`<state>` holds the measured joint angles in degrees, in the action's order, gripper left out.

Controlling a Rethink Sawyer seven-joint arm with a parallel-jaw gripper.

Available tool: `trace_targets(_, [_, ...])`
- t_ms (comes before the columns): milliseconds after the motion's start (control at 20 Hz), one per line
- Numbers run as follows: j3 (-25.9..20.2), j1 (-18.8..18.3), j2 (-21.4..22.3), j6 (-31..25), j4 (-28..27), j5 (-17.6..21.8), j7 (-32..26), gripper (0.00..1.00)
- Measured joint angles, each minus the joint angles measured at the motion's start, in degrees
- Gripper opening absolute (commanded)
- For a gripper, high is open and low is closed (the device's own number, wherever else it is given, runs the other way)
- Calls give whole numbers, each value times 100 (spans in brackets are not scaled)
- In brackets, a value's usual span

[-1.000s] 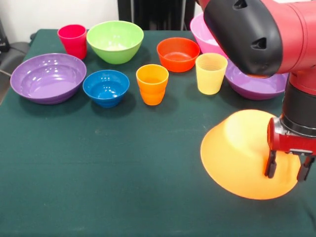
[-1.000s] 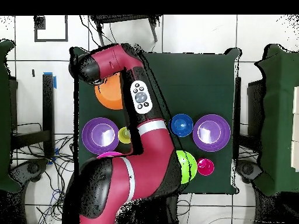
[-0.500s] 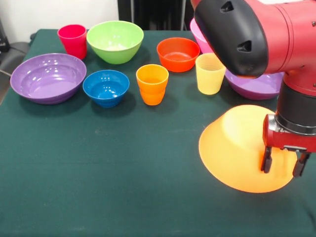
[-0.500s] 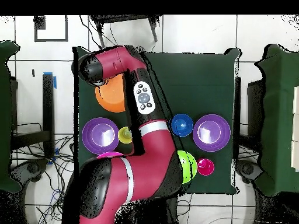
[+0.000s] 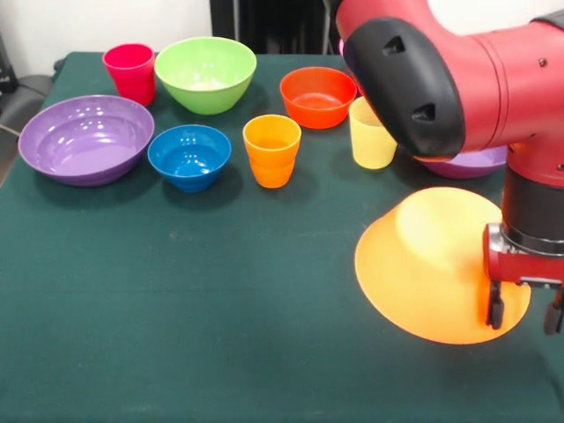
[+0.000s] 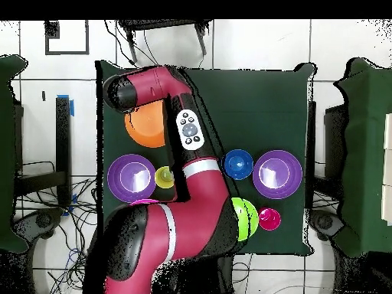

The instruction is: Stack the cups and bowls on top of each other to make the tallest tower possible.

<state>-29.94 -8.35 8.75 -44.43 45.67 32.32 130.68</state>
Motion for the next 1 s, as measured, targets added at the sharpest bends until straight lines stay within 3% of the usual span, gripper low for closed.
trace_targets(200, [2, 11, -129, 281, 50, -201, 0, 100])
trace_targets(550, [34, 57, -171, 270, 352, -686, 0, 100])
trace_targets(850, [36, 50, -176, -273, 773, -1476, 0, 100])
trace_targets(1000, [36, 43, -184, -489, 859, -1643, 0, 100])
